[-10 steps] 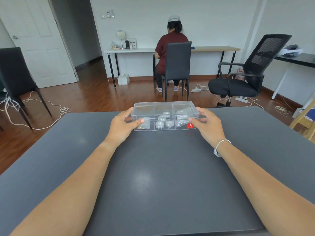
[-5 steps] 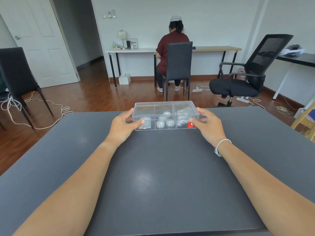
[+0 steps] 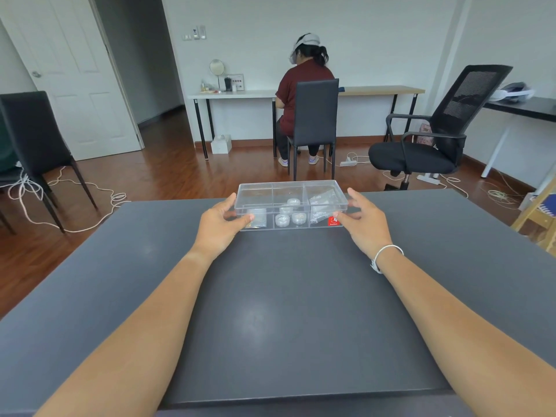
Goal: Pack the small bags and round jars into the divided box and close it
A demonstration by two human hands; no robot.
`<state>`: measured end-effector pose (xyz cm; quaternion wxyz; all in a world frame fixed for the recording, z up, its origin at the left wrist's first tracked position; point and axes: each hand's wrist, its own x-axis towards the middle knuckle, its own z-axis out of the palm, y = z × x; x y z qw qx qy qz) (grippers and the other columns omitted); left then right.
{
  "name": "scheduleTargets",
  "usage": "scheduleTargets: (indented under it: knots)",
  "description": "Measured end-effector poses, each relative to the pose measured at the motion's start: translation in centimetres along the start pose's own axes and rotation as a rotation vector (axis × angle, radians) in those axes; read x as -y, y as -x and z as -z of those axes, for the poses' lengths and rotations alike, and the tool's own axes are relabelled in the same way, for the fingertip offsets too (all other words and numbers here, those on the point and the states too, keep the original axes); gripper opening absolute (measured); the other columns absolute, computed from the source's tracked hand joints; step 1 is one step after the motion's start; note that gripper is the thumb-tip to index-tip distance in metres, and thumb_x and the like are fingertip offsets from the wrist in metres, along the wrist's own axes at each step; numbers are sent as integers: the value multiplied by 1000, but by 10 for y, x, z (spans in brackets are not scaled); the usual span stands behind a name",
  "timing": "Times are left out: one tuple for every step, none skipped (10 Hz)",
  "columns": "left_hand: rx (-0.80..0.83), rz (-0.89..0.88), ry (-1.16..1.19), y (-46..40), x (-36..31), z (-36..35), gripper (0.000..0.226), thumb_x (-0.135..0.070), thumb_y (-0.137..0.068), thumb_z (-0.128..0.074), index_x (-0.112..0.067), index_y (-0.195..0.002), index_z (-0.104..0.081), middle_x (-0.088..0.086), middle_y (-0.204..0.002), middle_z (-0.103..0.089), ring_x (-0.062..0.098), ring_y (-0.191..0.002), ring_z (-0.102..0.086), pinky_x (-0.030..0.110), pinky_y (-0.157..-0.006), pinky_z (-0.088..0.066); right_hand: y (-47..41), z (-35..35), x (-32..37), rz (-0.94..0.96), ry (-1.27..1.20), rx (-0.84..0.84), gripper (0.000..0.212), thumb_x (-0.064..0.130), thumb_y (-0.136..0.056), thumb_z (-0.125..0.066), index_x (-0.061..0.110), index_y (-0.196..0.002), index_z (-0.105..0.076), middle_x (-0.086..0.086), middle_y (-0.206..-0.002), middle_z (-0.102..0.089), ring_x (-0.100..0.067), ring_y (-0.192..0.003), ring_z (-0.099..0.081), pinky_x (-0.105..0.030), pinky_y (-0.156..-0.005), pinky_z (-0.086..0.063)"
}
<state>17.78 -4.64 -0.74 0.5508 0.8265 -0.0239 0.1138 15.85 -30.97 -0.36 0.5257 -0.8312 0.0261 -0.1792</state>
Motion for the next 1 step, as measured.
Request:
scheduleTargets:
  knots:
    - [-49,-4,-13,8,-3,1,70,-29,-76,-71,-20,-136,-37,2,-130,-56,3,-105,-49,16,-87,-33,4,2,1,-1,18,-37,63,21,-80,-65,23,-136,-35,-1,-125,-58,-16,-89,-59,-33,-88,-48]
